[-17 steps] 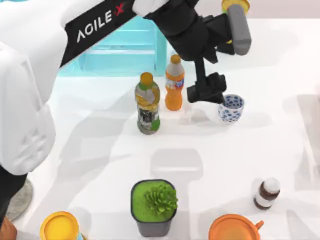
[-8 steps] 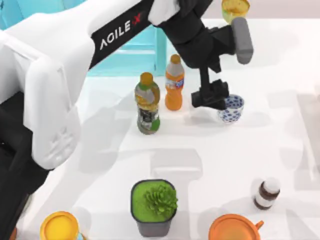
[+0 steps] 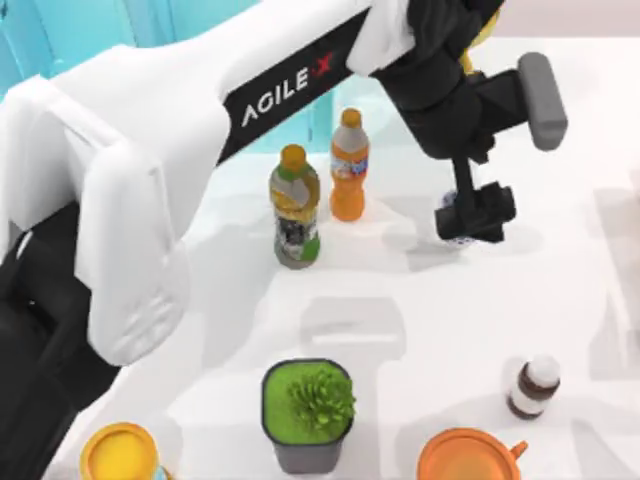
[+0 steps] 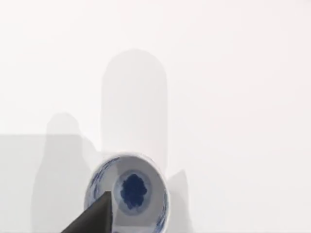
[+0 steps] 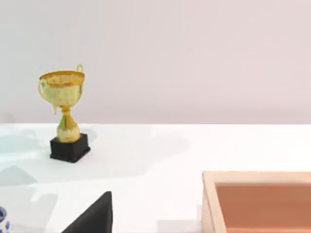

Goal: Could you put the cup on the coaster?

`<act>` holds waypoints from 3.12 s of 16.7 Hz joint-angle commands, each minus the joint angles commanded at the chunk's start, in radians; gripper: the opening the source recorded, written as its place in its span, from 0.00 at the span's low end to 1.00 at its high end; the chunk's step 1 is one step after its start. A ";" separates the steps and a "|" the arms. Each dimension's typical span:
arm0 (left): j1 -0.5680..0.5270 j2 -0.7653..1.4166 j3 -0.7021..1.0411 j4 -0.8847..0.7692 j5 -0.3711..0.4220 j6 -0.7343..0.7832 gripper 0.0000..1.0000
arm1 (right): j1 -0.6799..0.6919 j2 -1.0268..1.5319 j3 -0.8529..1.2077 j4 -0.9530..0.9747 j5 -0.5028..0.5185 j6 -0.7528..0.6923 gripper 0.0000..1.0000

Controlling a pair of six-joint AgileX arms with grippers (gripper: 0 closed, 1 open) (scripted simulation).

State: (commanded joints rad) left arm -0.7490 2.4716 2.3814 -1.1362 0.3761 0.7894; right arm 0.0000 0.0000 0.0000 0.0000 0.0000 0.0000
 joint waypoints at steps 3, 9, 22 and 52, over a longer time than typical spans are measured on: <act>-0.016 0.055 -0.002 0.060 -0.006 -0.016 1.00 | 0.000 0.000 0.000 0.000 0.000 0.000 1.00; 0.023 0.155 -0.047 0.190 0.009 0.028 1.00 | 0.000 0.000 0.000 0.000 0.000 0.000 1.00; 0.026 0.160 -0.046 0.194 0.011 0.031 0.32 | 0.000 0.000 0.000 0.000 0.000 0.000 1.00; 0.202 -0.726 -0.897 0.083 -0.143 -0.526 0.00 | 0.000 0.000 0.000 0.000 0.000 0.000 1.00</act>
State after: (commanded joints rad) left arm -0.5467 1.7452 1.4839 -1.0530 0.2329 0.2631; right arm 0.0000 0.0000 0.0000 0.0000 0.0000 0.0000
